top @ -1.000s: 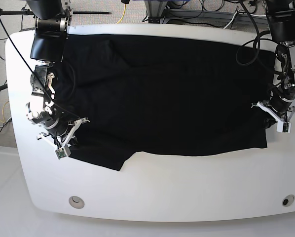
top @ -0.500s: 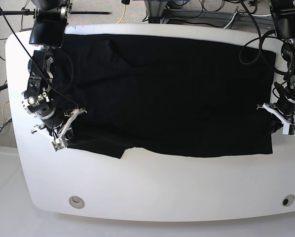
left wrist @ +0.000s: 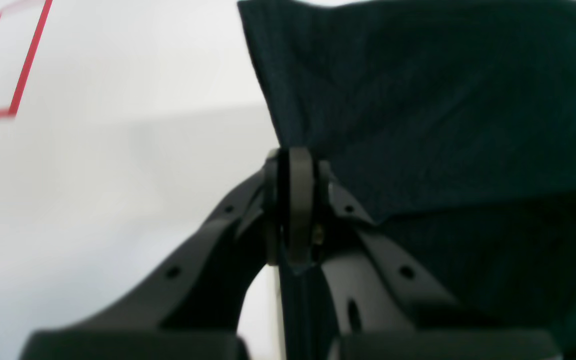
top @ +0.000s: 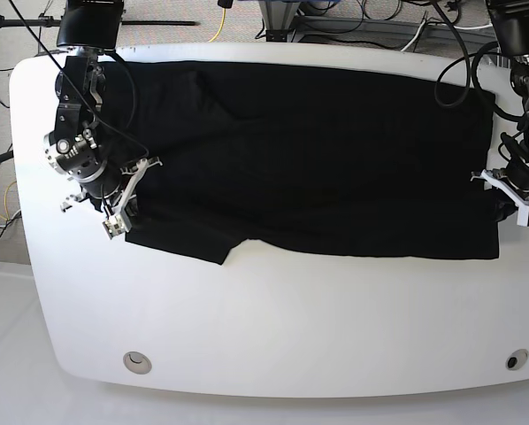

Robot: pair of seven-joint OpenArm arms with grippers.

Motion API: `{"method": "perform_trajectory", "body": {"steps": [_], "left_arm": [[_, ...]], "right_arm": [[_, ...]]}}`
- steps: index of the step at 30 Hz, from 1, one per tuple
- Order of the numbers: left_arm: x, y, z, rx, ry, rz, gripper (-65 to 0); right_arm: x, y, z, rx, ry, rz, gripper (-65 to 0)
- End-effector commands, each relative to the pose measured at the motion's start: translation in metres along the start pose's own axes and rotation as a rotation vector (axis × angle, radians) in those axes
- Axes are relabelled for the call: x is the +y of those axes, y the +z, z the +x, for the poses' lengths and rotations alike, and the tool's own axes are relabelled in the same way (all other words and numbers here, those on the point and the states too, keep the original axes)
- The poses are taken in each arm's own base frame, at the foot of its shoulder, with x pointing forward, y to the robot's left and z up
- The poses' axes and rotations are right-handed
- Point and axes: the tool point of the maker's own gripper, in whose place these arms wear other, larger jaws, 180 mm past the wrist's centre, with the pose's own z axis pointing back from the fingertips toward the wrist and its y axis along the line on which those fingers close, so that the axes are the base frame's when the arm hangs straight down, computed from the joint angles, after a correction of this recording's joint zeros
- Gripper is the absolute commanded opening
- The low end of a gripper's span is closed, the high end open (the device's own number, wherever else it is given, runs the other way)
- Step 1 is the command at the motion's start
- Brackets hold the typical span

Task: Fold the T-shirt properly
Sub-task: 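Lift the hem and fold it toward the shoulder edge with both grippers, then lower the folded hem onto the shirt and open both grippers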

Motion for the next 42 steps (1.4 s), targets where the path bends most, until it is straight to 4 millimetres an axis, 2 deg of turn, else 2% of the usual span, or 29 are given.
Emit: {"method": "perform_trajectory", "body": {"steps": [1, 9, 17, 31, 33, 42], "left_arm": [[0.007, 0.016, 0.021, -0.058, -0.026, 0.014, -65.0], [0.01, 0.03, 0.01, -0.026, -0.035, 0.032, -65.0], [0.007, 0.037, -0.001, -0.005, -0.046, 0.023, -65.0], [0.017, 0.048, -0.013, 0.008, -0.023, 0.044, -65.0], [0.017, 0.05, -0.019, 0.026, -0.03, 0.041, -65.0], [0.017, 0.053, -0.028, 0.056, -0.035, 0.035, -65.0]], "right_arm": [[-0.002, 0.012, 0.012, -0.053, 0.03, -0.019, -65.0], [0.007, 0.018, -0.003, -0.025, 0.04, -0.012, -65.0], [-0.001, 0.023, -0.015, 0.001, 0.023, -0.035, -65.0], [-0.013, 0.035, -0.033, 0.028, -0.013, -0.073, -65.0], [-0.009, 0.037, -0.042, 0.049, -0.005, -0.065, -65.0], [0.0, 0.039, -0.058, 0.09, -0.004, -0.046, -65.0]]}}
